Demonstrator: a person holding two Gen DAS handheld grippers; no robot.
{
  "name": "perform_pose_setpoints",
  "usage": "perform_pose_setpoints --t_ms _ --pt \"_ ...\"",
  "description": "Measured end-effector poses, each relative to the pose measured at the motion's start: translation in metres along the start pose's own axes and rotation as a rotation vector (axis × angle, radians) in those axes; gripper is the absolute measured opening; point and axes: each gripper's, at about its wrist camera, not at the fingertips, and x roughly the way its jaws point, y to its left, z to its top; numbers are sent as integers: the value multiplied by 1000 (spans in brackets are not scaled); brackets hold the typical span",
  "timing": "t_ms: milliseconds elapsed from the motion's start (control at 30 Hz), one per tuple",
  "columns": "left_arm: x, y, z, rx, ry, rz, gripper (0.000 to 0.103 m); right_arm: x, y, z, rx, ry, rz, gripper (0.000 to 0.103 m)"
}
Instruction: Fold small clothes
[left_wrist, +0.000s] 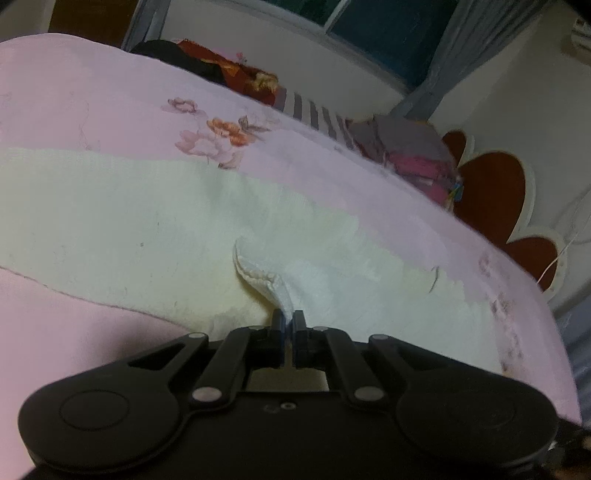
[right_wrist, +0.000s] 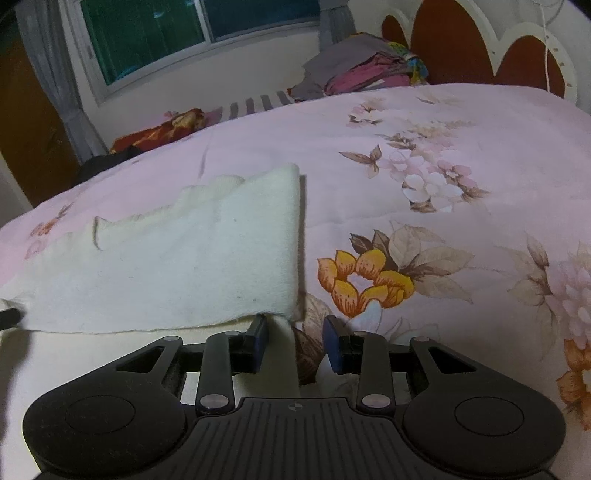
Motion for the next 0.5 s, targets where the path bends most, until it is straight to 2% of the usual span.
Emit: perform_pose_setpoints --t_ms 33,67,100,133,167,233,300,367,433,500 --pt "-2 1 -1 3 1 18 21 -8 -1 1 3 -28 22 34" --pt "-9 2 -1 13 -21 32 25 -16 -1 2 0 -52 36 30" --pt "-19 2 -2 27 -60 55 27 -23 0 3 -6 -80 39 23" --pt "-28 2 -3 43 -100 83 31 -28 1 5 -8 -96 49 11" --pt "-36 -4 -3 80 -142 103 32 -29 2 8 -6 -102 62 8" --pt "-35 -21 -3 168 -149 79 32 -23 10 14 -19 -94 81 7" --pt "-20 -39 -5 255 -119 65 32 -7 23 16 -45 -65 102 7" --pt "-1 -47 -7 273 -91 59 34 10 34 16 -68 -29 129 7" --pt "12 -45 -10 277 -63 109 32 18 41 14 -102 -7 143 7" --pt "16 -31 -14 267 -59 134 31 20 28 11 -95 -9 91 7"
